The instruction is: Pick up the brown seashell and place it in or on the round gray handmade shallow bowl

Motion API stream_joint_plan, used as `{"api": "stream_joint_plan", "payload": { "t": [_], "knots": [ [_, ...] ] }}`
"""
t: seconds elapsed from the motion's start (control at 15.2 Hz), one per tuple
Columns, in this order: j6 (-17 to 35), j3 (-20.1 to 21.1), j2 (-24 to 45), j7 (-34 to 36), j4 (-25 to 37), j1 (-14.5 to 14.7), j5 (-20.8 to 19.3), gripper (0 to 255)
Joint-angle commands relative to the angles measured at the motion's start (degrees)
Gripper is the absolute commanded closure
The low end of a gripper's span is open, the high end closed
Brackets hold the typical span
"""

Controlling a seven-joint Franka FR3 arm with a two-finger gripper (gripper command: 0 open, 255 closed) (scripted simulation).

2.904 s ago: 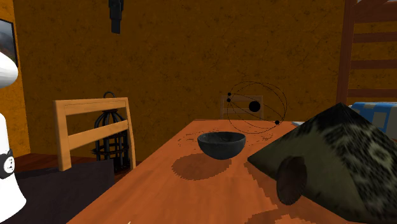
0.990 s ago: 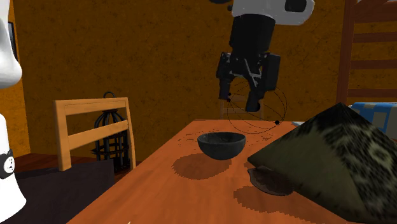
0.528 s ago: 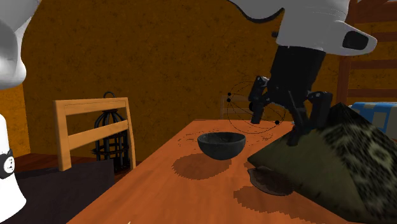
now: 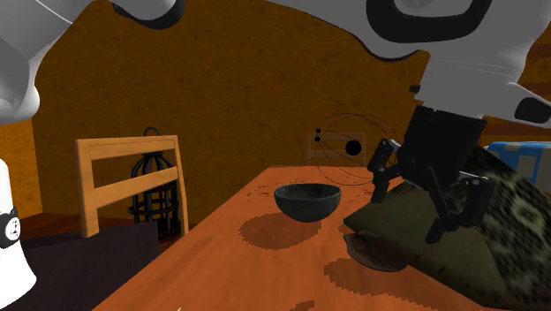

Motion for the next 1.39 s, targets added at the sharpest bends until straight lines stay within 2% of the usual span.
{"api": "stream_joint_plan", "payload": {
  "t": [0.0,0.13,0.66,0.73,1.32],
  "knots": [
    [1.3,0.2,0.5,-0.2,-0.8,0.2,0.3,0],
    [3.0,0.4,0.7,-0.4,-2.3,0.6,0.6,0],
    [3.0,0.4,0.7,-0.4,-2.3,0.6,0.6,0],
    [3.0,0.4,0.7,-0.4,-2.3,0.6,0.6,255],
    [3.0,0.4,0.7,-0.4,-2.3,0.6,0.6,255]
  ]
}}
